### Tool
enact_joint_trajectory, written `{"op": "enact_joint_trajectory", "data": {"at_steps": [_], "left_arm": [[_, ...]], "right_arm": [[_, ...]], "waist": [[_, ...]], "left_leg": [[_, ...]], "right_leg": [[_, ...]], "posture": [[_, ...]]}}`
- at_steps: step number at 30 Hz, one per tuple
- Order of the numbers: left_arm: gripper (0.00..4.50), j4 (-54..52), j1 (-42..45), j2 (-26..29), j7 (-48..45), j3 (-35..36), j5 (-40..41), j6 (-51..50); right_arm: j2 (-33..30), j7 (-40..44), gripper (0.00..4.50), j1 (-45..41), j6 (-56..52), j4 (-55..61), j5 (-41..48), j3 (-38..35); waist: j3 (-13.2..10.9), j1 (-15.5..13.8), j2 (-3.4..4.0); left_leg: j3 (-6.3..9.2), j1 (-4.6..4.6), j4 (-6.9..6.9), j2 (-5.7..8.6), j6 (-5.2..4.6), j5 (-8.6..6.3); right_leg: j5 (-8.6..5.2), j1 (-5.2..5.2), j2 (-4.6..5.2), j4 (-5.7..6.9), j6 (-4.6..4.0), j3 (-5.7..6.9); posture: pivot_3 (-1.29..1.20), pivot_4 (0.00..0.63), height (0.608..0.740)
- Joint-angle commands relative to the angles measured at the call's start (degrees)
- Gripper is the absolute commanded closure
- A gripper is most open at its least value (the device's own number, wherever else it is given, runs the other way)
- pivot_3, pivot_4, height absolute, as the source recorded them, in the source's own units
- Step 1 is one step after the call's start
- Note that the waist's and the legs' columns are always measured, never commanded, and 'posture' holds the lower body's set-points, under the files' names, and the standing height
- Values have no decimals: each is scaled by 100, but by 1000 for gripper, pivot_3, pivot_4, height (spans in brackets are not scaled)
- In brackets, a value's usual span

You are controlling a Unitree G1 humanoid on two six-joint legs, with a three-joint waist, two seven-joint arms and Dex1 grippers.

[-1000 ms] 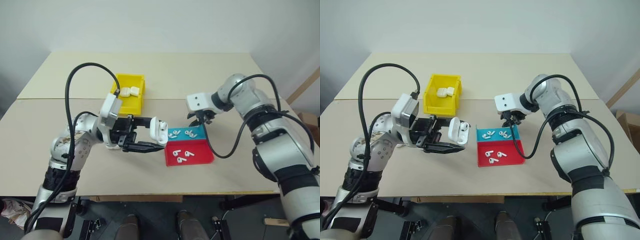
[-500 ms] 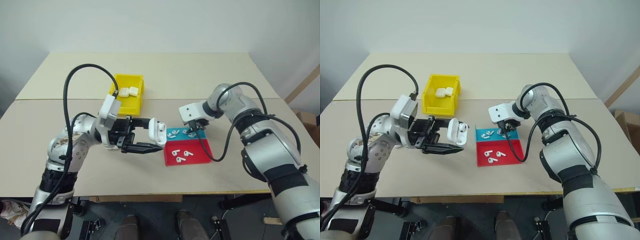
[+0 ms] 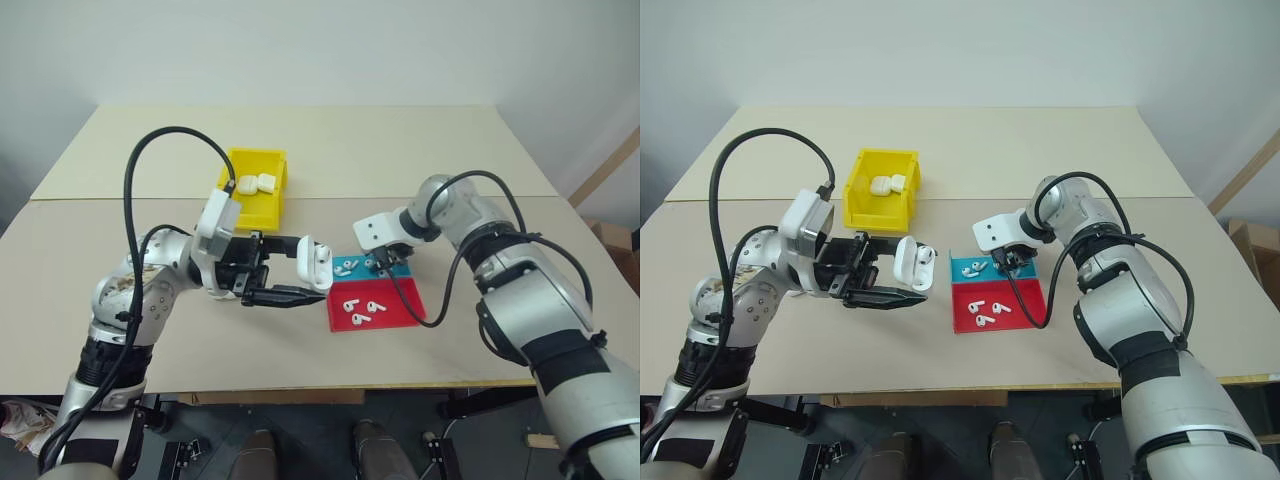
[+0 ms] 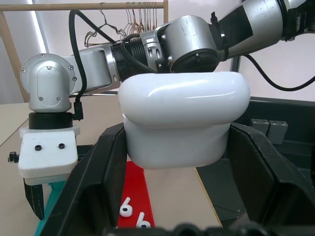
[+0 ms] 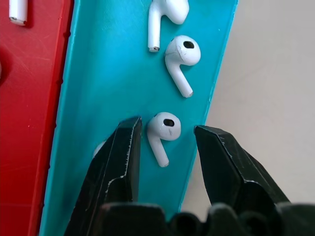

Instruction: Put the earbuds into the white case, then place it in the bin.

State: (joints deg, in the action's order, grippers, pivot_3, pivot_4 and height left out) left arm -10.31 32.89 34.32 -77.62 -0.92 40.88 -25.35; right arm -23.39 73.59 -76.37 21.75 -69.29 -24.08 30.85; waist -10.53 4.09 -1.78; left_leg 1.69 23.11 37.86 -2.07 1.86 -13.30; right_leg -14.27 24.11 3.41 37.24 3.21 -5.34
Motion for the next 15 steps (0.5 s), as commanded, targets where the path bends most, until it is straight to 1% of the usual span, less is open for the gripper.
{"op": "enact_joint_trajectory", "data": {"at_steps": [1, 7, 10, 13, 15], "left_arm": [[1733, -184, -15, 54, 34, 169, 133, -3], [1733, -219, -56, 78, 58, 187, 142, 4], [1733, -235, -72, 82, 69, 193, 143, 4], [1733, -215, -70, 88, 55, 204, 135, 11], [1733, -206, -70, 88, 49, 208, 130, 9]], "right_arm": [[-16, 13, 2376, -28, 45, -11, -76, -54], [6, 50, 2376, 16, 20, -42, -145, -24], [25, 132, 2936, 40, 11, -38, -138, -32], [49, 191, 3846, 61, -45, -32, -84, -112], [44, 199, 3864, 72, -62, -17, -76, -140]], "waist": [[0, 1, 0], [1, 1, 0], [1, 2, 1], [1, 3, 1], [1, 3, 1]], "left_leg": [[0, 0, 0, 0, 0, 0], [0, -5, 0, 0, 0, 0], [0, -7, 0, 0, 1, 0], [-1, -10, 0, 0, 1, 1], [0, -13, 0, 0, 1, 1]], "right_leg": [[0, 0, 0, 0, 0, 0], [0, -5, 0, 2, 0, 0], [0, -6, 0, 2, 0, 0], [0, -8, 0, 4, 0, -1], [0, -10, 0, 6, 0, -1]], "posture": [[0, 150, 740], [0, 150, 740], [0, 150, 740], [0, 150, 740], [0, 150, 740]]}}
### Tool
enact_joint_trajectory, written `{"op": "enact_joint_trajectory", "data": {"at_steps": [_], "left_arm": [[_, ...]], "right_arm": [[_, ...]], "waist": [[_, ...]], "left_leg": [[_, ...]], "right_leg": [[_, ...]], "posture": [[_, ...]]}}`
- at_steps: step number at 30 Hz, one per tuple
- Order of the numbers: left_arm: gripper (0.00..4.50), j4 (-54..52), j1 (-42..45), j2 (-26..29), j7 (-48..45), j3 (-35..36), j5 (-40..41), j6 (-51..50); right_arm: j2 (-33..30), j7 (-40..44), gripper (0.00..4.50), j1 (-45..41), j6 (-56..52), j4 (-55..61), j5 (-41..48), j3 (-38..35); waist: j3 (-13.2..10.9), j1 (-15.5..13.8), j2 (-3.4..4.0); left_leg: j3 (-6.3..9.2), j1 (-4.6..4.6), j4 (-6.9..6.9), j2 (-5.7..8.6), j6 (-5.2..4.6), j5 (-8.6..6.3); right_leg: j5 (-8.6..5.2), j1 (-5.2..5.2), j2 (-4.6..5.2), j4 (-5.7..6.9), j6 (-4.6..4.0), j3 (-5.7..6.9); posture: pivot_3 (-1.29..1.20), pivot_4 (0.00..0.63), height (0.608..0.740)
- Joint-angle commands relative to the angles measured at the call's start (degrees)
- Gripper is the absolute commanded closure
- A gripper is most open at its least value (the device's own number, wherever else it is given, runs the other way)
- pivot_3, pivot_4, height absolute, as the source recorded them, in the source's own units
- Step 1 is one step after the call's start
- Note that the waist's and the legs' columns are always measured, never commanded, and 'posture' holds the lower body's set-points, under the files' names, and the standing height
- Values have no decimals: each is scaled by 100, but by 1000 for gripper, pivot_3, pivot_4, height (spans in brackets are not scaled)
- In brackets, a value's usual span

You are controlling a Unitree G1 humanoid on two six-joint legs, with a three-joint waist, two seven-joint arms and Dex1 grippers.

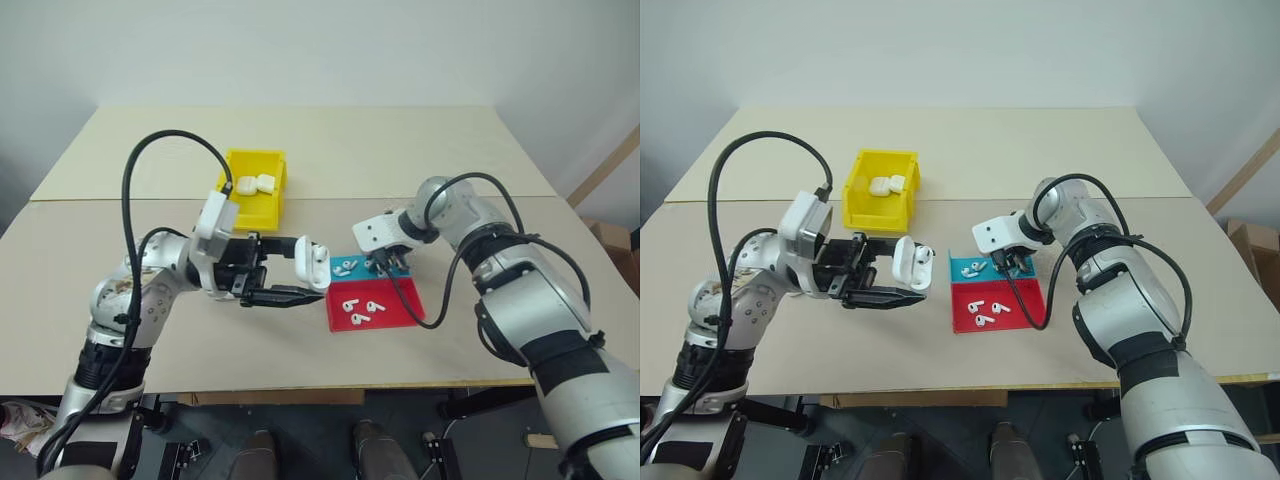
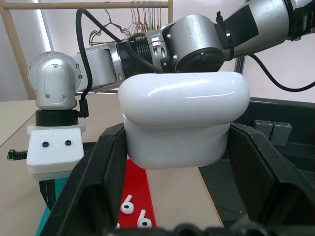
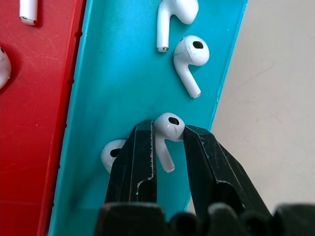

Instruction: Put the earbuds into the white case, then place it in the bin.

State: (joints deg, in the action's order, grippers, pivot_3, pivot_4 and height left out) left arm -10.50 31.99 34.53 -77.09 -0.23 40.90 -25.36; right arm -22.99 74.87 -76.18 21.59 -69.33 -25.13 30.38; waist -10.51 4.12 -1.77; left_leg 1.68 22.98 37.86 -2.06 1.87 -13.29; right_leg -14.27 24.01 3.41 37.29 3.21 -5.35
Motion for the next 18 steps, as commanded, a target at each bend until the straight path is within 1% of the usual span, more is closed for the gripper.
{"op": "enact_joint_trajectory", "data": {"at_steps": [1, 5, 10, 12, 13, 15, 18], "left_arm": [[1733, -189, 19, 66, -6, 139, 127, 6], [1733, -143, 41, 63, -38, 128, 115, 10], [1733, -26, 146, 30, -106, 93, 100, 16], [1733, 41, 188, 5, -135, 85, 92, 27], [1733, 61, 198, -1, -144, 85, 89, 32], [1733, 93, 223, -41, -161, 66, 87, 40], [1733, 111, 253, -91, -177, 48, 99, 36]], "right_arm": [[-7, 58, 3864, 60, -39, -2, 15, -92], [-48, 36, 3864, 85, -179, 47, 110, -234], [-186, 74, 3864, 66, -865, 353, 822, -1006], [-312, 336, 3864, 143, -1674, 871, 1579, -1708], [-351, 421, 3864, 190, -2013, 1098, 1815, -1924], [-559, 601, 3864, 559, -2873, 2035, 2507, -2483], [-769, 462, 3864, 1388, -4140, 3698, 3400, -3155]], "waist": [[0, 0, 0], [0, 2, 0], [0, -1, 0], [0, -8, 0], [0, -12, 0], [0, -19, 1], [1, -75, 1]], "left_leg": [[0, -1, 0, 0, 0, 0], [0, -3, 0, 0, 0, 0], [0, 2, 0, 0, 0, 0], [1, 5, 0, 0, 0, 0], [1, 8, 0, 0, 0, 0], [3, 10, 0, 0, 0, 0], [10, 15, 0, 0, 0, 0]], "right_leg": [[0, -1, 0, 0, 0, 0], [0, -3, 0, 0, 0, 0], [0, 2, 0, 2, 0, -1], [0, 4, 0, 1, 0, -1], [0, 4, 1, -1, 0, 0], [0, 4, 1, -3, 0, 2], [0, 0, 1, -9, 0, 11]], "posture": [[0, 150, 740], [0, 150, 740], [0, 150, 740], [0, 150, 740], [0, 150, 740], [0, 150, 740], [0, 150, 740]]}}
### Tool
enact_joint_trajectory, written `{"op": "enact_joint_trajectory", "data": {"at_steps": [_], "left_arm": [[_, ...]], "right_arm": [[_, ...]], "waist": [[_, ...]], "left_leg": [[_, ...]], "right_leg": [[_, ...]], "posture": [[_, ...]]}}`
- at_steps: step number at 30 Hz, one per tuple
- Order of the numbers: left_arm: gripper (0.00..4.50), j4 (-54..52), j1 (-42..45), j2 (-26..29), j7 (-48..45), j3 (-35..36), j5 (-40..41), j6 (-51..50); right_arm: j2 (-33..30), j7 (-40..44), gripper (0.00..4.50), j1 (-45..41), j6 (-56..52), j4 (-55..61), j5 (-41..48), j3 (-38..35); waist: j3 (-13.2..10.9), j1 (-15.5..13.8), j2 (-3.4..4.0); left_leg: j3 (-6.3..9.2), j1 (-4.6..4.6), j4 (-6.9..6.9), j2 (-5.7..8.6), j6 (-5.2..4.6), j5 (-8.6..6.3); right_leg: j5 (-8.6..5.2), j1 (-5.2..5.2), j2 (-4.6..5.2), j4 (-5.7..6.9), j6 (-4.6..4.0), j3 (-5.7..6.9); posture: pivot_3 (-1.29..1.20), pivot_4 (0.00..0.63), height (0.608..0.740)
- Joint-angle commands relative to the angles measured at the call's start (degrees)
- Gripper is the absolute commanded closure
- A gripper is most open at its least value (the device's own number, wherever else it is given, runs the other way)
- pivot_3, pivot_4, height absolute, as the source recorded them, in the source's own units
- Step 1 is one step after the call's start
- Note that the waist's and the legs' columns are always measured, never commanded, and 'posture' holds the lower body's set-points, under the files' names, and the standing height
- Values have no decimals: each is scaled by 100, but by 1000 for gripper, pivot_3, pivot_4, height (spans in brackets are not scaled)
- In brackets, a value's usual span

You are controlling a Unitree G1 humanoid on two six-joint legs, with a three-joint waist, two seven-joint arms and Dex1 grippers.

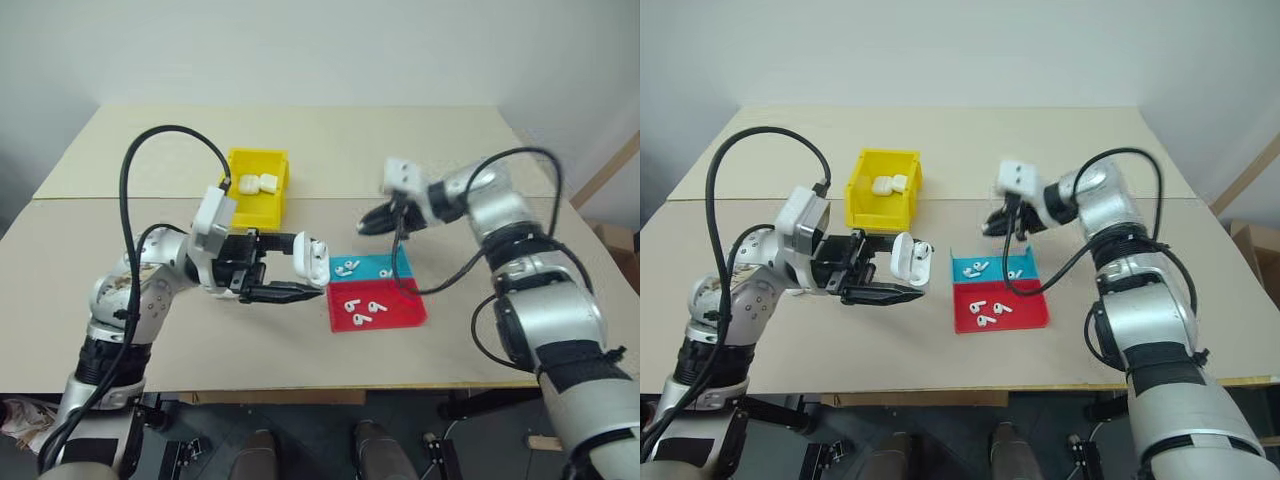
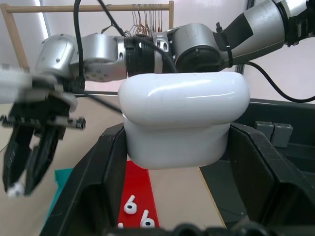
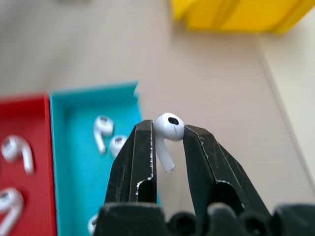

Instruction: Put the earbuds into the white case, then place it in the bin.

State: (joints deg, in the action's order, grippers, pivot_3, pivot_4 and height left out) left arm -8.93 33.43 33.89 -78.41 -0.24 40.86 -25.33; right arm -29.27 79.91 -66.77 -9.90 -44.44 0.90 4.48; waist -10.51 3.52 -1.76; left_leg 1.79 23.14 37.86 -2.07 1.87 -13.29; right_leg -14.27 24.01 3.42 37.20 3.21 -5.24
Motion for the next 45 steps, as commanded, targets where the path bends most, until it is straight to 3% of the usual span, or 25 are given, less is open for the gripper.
{"op": "enact_joint_trajectory", "data": {"at_steps": [1, 4, 8, 13, 21, 45], "left_arm": [[1733, -32, 120, -33, -54, 49, 103, 33], [1733, -13, 132, -40, -85, 51, 108, 22], [1733, -6, 168, -62, -104, 22, 93, 3], [1733, -10, 218, -110, -30, -15, 67, -38], [1733, -15, 462, -288, 212, -74, 103, -260], [1733, 24, 543, -330, 66, -120, 73, -298]], "right_arm": [[-144, -177, 3864, 717, -1442, 1748, 1138, -799], [-53, -673, 3864, 1404, -2401, 3147, 2050, -1400], [299, -1416, 3864, 2211, -3860, 5092, 4075, -2345], [597, -2468, 3864, 2781, -4449, 6608, 5303, -2348], [695, -3136, 3864, 3136, -4197, 7222, 5643, -1747], [253, -3164, 3864, 3631, -3735, 7568, 5712, -1046]], "waist": [[0, -28, 0], [1, -46, 4], [2, -39, 8], [5, -51, 10], [6, -75, 10], [6, -93, 9]], "left_leg": [[0, 2, 1, 1, 0, 0], [-2, 1, 3, 2, -1, 0], [-1, 0, 2, 1, -4, 2], [0, -3, 2, 1, -4, 2], [0, 2, 3, 2, -7, 3], [0, 3, 3, 1, -7, 4]], "right_leg": [[0, 0, 1, 0, 0, 0], [0, 3, 0, 6, 0, -3], [1, 8, -4, 15, 2, -8], [0, 3, -4, 14, 2, -6], [0, 4, -5, 6, 3, -5], [0, 3, -5, 1, 3, -4]], "posture": [[0, 150, 740], [0, 150, 740], [0, 150, 740], [0, 150, 740], [0, 150, 740], [0, 150, 740]]}}
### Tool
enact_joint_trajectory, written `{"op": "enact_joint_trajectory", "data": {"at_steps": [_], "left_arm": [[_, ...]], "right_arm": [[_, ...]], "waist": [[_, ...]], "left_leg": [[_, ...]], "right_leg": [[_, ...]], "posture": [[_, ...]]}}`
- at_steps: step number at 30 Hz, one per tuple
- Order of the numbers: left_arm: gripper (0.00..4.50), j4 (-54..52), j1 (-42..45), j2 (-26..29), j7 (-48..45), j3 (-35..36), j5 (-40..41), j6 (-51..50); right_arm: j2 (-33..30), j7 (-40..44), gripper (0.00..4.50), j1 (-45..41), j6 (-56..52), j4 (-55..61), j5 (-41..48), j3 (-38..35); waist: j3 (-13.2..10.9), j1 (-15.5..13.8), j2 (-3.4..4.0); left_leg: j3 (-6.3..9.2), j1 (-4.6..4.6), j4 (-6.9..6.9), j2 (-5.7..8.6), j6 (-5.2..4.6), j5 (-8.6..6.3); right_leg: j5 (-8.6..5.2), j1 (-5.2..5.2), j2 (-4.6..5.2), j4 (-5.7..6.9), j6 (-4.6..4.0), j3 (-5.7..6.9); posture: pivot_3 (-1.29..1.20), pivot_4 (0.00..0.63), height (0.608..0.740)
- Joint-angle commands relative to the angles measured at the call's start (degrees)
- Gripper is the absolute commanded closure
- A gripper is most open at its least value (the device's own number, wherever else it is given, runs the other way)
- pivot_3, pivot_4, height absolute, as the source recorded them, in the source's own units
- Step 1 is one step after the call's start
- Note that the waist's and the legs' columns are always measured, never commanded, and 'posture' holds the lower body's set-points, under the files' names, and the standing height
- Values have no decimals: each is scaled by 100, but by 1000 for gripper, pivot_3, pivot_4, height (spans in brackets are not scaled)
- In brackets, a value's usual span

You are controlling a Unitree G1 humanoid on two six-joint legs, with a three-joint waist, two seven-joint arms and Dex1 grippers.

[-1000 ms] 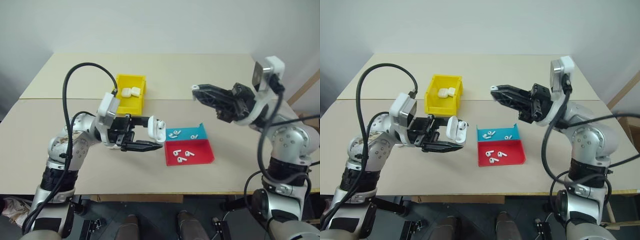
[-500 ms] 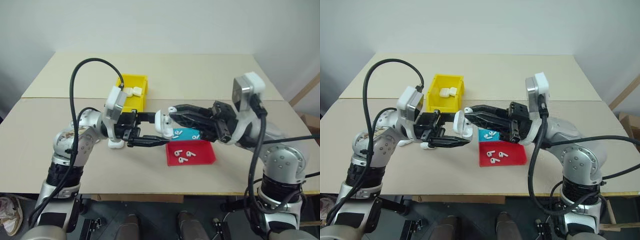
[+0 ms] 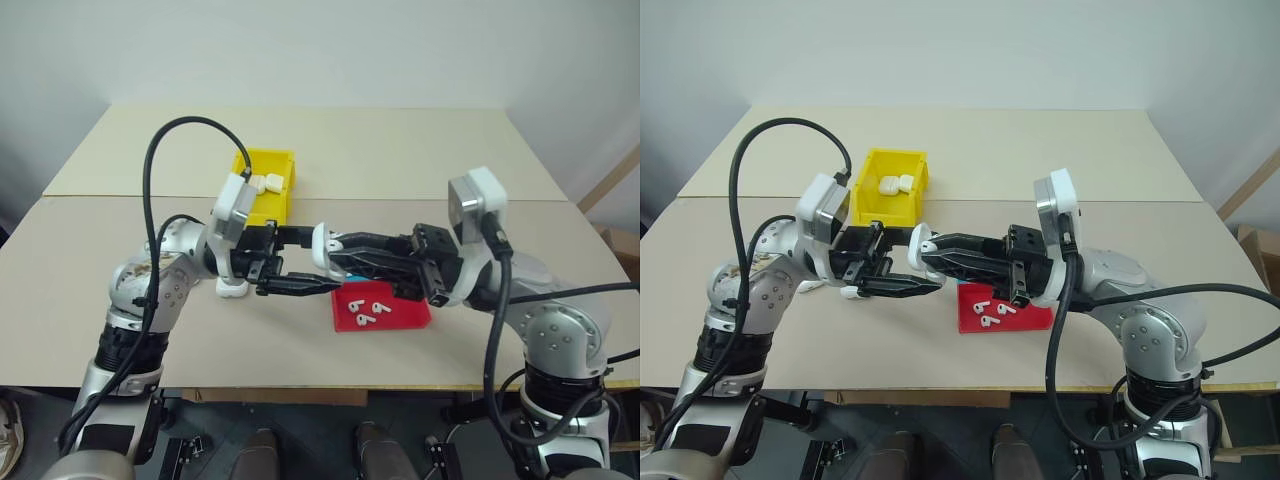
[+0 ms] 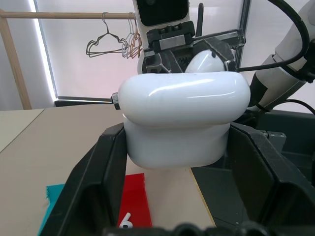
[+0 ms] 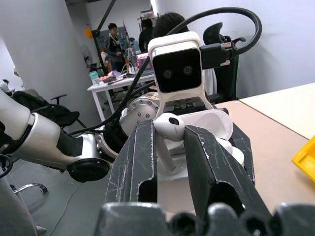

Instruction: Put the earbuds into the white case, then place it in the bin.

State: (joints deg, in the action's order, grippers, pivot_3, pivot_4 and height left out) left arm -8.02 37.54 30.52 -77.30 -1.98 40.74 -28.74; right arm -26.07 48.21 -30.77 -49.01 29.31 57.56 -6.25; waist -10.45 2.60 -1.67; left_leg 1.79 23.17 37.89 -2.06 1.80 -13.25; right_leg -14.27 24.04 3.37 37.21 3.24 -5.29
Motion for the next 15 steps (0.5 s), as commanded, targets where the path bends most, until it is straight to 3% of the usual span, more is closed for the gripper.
{"op": "enact_joint_trajectory", "data": {"at_steps": [1, 15], "left_arm": [[1733, -65, 133, 5, -47, 54, 82, 47], [1733, -18, 127, -11, -19, 97, 65, 65]], "right_arm": [[-84, 10, 3864, 43, 197, 194, 40, 44], [-122, -125, 3864, 307, 429, 336, 165, 100]], "waist": [[0, -2, 0], [0, -1, 0]], "left_leg": [[0, 0, 0, 0, 0, 0], [0, 1, 0, 0, 0, 0]], "right_leg": [[0, 0, 0, 0, 0, 0], [0, 0, 0, -1, 0, 0]], "posture": [[0, 150, 740], [0, 150, 740]]}}
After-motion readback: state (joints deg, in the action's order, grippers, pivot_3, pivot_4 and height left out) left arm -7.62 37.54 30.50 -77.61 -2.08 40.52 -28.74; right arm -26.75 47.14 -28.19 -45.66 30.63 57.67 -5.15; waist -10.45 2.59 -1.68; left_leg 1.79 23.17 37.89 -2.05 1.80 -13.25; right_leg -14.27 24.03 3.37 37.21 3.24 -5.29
